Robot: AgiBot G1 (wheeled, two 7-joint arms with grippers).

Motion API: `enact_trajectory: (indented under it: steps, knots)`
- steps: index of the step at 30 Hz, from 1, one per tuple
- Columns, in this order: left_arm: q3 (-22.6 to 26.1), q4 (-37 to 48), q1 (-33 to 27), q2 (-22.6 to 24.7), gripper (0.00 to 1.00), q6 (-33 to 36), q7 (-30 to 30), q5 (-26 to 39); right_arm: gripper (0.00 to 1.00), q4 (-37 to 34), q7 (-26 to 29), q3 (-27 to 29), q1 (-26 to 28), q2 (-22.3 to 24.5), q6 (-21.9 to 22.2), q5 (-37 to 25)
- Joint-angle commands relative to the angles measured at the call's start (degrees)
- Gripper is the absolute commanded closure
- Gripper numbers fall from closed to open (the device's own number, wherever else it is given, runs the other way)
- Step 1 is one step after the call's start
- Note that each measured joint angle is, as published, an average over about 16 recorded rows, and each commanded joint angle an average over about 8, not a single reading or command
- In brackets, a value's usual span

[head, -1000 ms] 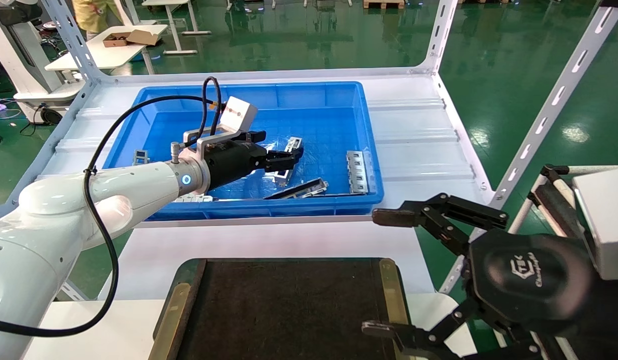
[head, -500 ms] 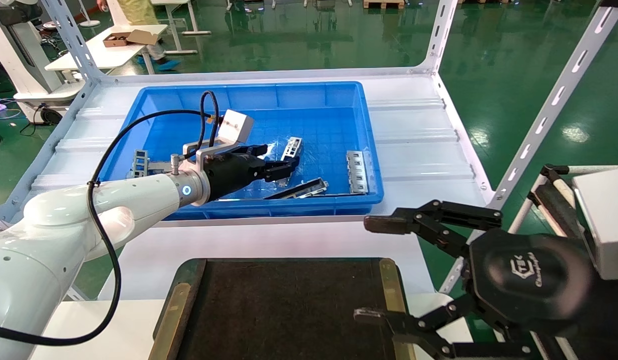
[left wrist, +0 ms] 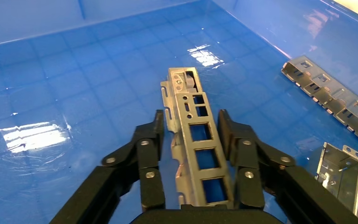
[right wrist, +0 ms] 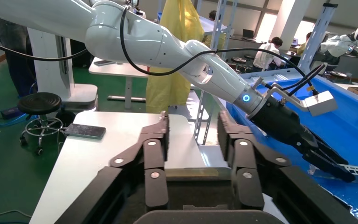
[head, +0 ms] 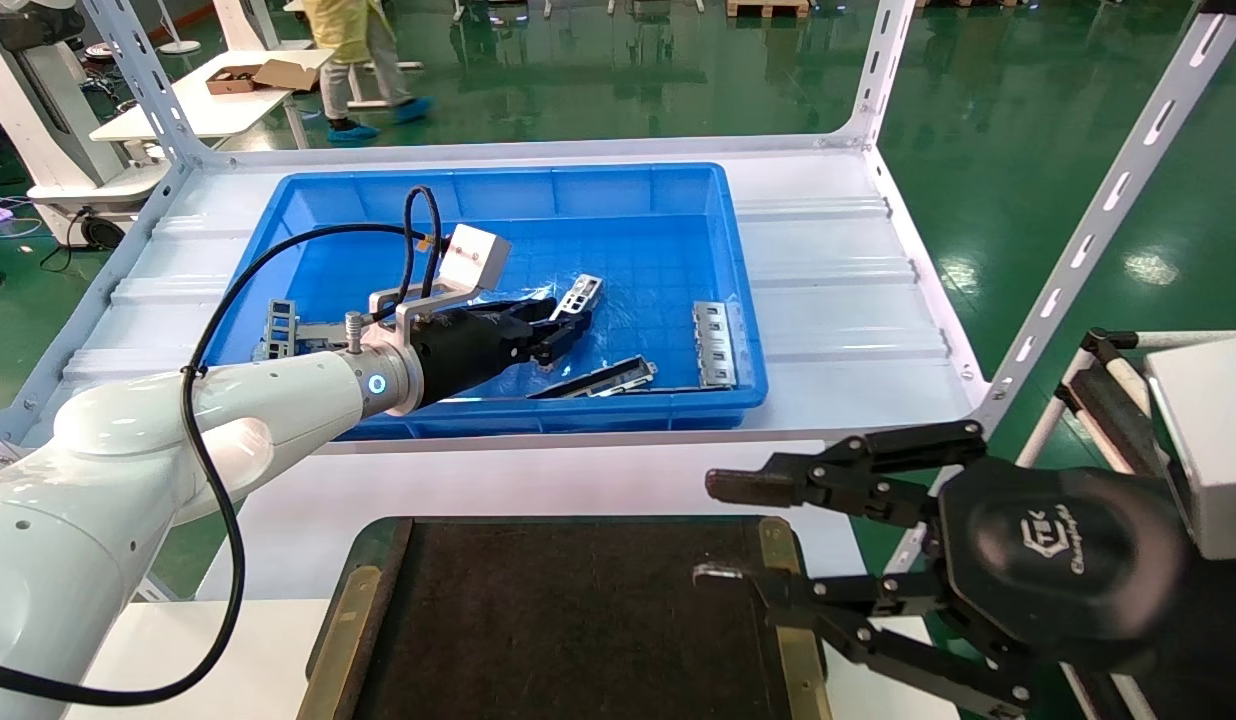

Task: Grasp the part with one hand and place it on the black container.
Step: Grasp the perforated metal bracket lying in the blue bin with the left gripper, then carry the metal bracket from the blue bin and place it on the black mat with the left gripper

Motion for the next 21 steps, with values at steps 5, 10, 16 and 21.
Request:
enact_trajectory:
  steps: [5, 10, 16, 21]
  knots:
    - [1.11, -0.27, -0.09, -0.10, 1.00, 0.15, -0.25, -0.38, 1.00, 0.00, -0.01, -0.01, 0.00, 0.01, 0.01, 0.01]
    - [1.85, -0.93, -0.66, -0.48, 1.00, 1.80, 1.14, -0.65, 1.00, 0.00, -0.01, -0.02, 0.01, 0.01, 0.01, 0.02]
    - [1.96, -1.25, -1.75, -1.60, 1.00, 5.61, 5.14, -1.29, 1.00, 0.00, -0.02, -0.04, 0.01, 0.01, 0.02, 0.02]
    - [1.26, -1.36, -2.73, -3.30, 1.00, 11.24, 8.52, -2.59, 1.00, 0.00, -0.02, -0.05, 0.01, 0.02, 0.02, 0.03]
